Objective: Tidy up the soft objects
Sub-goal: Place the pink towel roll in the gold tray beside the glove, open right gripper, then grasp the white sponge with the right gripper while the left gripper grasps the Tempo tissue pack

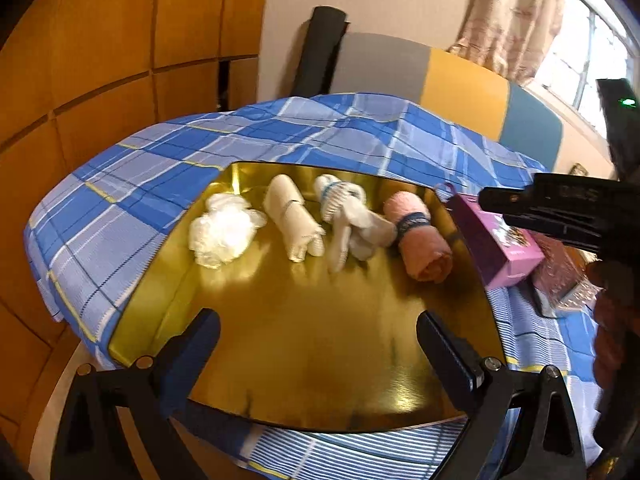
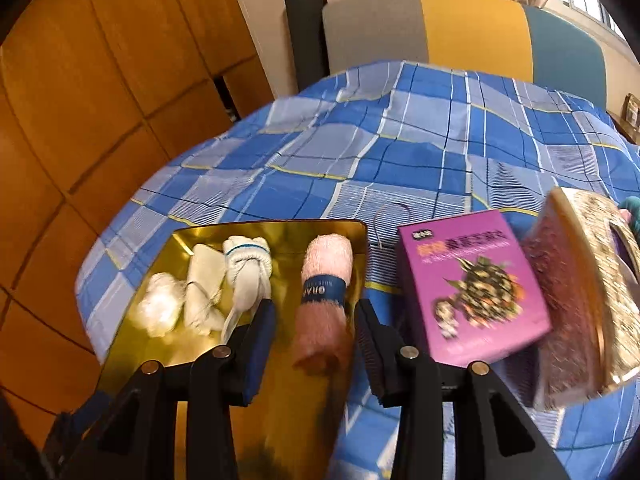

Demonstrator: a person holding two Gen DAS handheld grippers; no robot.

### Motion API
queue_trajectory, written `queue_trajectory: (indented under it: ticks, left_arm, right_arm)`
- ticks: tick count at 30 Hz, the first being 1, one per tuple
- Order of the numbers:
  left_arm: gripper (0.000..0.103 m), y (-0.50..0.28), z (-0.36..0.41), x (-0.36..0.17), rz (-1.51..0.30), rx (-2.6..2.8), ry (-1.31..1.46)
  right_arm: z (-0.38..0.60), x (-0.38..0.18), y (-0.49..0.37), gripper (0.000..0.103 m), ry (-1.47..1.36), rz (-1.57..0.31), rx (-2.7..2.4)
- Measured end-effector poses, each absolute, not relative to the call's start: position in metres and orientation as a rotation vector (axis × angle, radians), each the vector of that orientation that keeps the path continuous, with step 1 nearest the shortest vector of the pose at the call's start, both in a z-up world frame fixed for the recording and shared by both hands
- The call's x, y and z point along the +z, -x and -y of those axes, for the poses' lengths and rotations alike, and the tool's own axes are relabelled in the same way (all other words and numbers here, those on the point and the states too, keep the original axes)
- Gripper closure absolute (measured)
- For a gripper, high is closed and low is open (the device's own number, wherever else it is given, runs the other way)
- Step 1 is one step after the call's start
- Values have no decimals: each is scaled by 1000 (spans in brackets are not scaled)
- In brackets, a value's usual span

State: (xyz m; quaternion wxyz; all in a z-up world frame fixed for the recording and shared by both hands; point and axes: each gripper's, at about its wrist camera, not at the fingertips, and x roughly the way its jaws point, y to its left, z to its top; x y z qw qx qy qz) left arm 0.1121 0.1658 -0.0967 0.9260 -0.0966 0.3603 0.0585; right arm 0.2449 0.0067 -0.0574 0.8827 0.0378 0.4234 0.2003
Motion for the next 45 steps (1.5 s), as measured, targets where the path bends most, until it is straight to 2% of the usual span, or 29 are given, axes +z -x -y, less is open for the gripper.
queue_trajectory:
  ticks: [11,25,32,33,34,36,45]
  left_arm:
    - [4,-101,-118,-85,-688,-23,100]
    - [3,-86,-15,-86,-681,-283,36]
    - [3,-90,37,-85,-702,-363,-40]
    - [3,-91,44,-85,-707,-372,-48]
    - [3,-91,48,-85,-711,-378,-53]
    - [3,-94,61,-85,-719,-396,-64]
    - [3,-105,116,-83,-738,-467,-130]
  right_arm:
    - [78,-31,-173,62,3,-758,354]
    - [271,-66,-166,62,-121,-852,-2]
    - [374,-84,-200,53,-190,-915,-134]
    - [390,-86,-204,47,-220,-918,-165]
    - [409,-88,-210,36,-259,-916,-192]
    - [435,-92,-222,22,-303,-922,-231]
    - [475,-121,-268,22,-303,-975,-287]
